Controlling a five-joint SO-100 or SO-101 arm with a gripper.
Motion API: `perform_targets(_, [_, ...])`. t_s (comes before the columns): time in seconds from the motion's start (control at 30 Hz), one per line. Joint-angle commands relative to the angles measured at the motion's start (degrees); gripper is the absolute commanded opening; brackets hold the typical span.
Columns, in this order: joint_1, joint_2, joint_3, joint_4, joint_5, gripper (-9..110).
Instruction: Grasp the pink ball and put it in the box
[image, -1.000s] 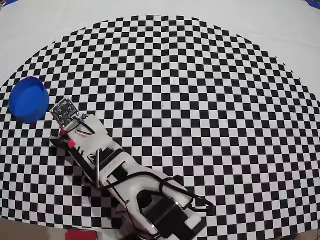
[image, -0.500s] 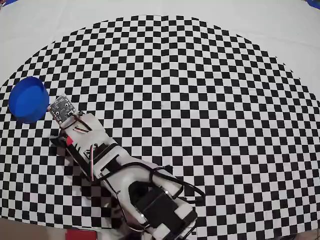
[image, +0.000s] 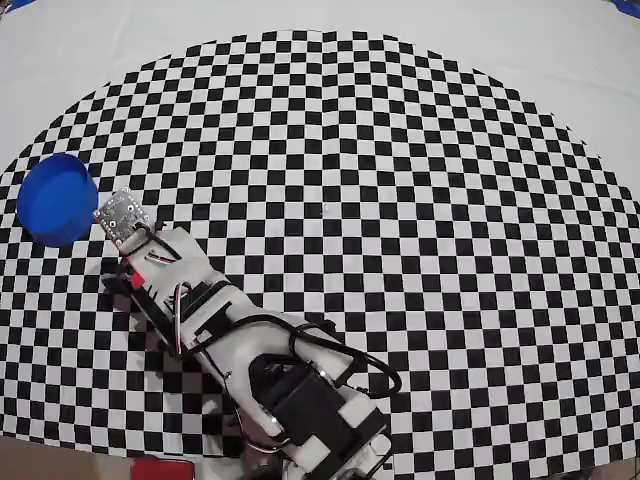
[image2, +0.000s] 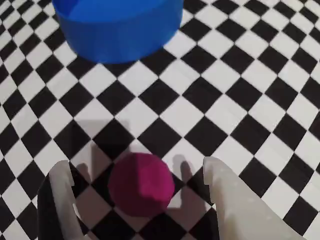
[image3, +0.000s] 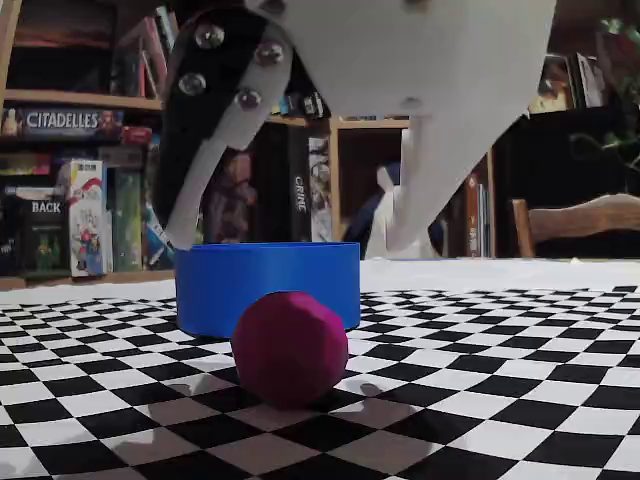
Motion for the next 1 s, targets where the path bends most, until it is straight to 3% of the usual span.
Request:
perform_targets(0.0, [0.26, -0.79, -3.43, 0.53, -0.35, 31])
perform_targets(0.97, [0.7, -7.47, -8.44, 4.92, -0.44, 31])
